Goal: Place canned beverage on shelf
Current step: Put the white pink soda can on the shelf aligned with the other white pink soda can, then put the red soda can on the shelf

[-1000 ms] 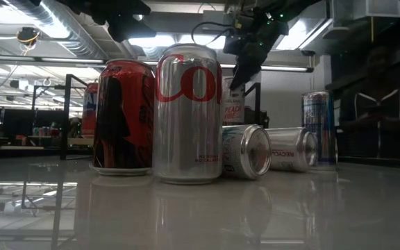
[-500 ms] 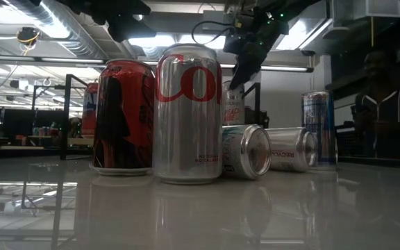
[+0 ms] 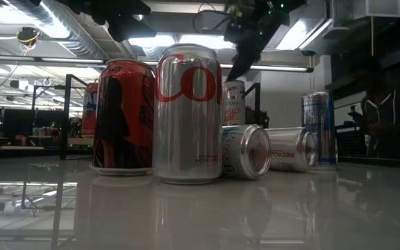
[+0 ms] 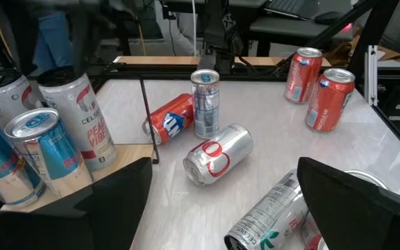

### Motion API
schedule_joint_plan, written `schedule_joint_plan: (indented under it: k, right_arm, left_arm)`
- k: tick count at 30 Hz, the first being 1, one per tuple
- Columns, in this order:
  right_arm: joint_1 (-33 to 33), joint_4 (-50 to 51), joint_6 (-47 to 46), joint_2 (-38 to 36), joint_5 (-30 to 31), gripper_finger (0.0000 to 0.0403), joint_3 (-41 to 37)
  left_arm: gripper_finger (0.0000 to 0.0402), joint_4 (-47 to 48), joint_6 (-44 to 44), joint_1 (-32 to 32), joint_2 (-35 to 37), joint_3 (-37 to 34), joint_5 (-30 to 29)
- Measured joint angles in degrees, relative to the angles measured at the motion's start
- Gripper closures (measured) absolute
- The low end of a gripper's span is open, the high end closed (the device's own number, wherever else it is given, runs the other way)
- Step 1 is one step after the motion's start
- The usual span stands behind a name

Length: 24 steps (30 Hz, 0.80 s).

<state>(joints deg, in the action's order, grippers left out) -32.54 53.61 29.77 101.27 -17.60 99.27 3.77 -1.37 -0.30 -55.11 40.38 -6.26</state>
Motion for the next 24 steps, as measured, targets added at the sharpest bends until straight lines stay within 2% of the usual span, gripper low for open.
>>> schedule_joint_plan:
  k: [10, 18, 24]
  right_arm:
    - [5.4, 5.0, -0.2, 0.0, 0.0, 0.0093, 9.0]
    - [12.4, 5.1, -6.8, 0.0, 0.0, 0.0093, 10.0]
    - [18.3, 5.1, -11.5, 0.0, 0.0, 0.0093, 9.8]
  left_arm:
    - [0.005, -0.1, -1.1, 0.0, 0.0, 0.0, 0.0]
    - [0.005, -0.1, -3.0, -2.1, 0.0, 0.0, 0.0]
    - [0.005, 0.0, -4.9, -6.3, 0.0, 0.0, -1.0]
